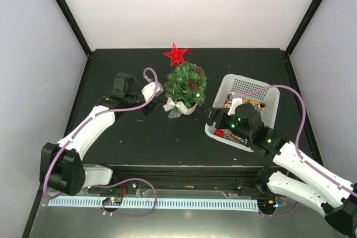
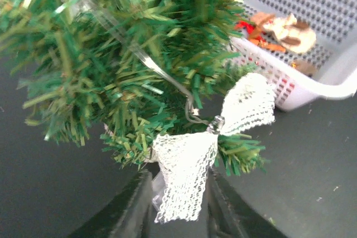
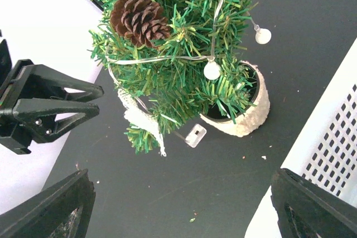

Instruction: Decorate the small christmas tree

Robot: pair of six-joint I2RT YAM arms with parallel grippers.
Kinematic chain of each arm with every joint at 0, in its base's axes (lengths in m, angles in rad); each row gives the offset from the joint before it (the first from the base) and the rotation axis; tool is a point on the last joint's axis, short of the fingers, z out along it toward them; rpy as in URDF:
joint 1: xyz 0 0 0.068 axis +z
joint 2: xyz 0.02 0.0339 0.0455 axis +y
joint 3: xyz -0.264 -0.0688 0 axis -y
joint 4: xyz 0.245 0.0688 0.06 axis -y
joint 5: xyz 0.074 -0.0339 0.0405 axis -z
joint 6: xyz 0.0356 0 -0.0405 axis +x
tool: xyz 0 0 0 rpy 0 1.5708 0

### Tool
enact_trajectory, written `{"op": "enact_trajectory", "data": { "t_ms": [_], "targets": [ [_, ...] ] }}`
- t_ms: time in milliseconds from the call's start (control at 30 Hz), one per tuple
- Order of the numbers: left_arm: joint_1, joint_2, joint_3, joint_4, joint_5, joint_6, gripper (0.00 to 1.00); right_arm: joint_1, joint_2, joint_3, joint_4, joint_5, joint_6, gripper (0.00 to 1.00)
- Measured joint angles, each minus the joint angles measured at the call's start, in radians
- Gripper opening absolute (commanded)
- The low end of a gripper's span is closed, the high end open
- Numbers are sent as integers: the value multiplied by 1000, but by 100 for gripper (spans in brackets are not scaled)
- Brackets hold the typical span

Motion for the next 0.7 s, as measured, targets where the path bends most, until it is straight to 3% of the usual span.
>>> {"op": "enact_trajectory", "data": {
  "t_ms": [333,700],
  "targets": [
    [-48,-41,14,-109,38,102,12,0,16,-6,19,-16,3,87],
    [-118,82,64,-153,23,121,12,0,33,-6,23,-31,3,87]
  ]
}}
